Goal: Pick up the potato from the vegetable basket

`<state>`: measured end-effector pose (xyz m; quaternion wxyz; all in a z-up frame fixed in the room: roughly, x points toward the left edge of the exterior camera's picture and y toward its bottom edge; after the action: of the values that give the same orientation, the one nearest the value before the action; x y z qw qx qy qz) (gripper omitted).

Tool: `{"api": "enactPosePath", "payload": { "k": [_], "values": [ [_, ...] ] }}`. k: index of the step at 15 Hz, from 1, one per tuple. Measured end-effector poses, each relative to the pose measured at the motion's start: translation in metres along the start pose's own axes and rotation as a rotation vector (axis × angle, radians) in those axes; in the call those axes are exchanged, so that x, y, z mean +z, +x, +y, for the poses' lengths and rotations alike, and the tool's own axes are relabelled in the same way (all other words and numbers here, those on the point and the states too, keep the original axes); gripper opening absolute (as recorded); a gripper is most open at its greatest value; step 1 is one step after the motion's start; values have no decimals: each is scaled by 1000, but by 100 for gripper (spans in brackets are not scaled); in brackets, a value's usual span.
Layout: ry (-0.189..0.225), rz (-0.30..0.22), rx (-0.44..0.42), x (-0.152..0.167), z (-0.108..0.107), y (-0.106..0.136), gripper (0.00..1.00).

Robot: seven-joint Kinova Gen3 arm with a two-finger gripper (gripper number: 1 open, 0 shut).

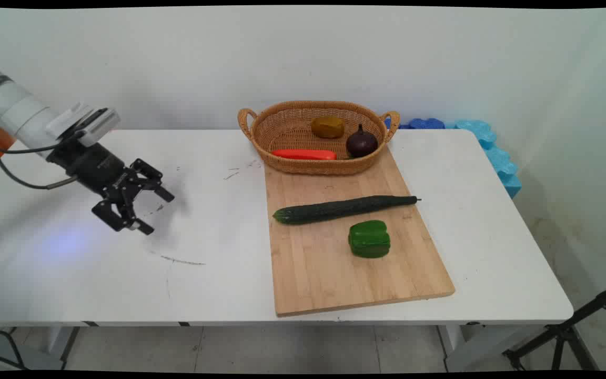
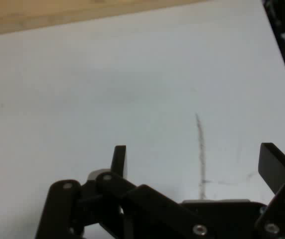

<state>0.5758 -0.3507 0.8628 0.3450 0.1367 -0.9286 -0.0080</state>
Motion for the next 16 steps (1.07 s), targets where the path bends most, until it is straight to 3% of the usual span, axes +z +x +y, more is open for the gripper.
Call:
{"api": "enactPosePath", "payload": {
  "k": [7,16],
  "values": [
    [110,1,-47,15,-26,44,100],
    [311,10,-65,51,-86,138,100]
  ]
}}
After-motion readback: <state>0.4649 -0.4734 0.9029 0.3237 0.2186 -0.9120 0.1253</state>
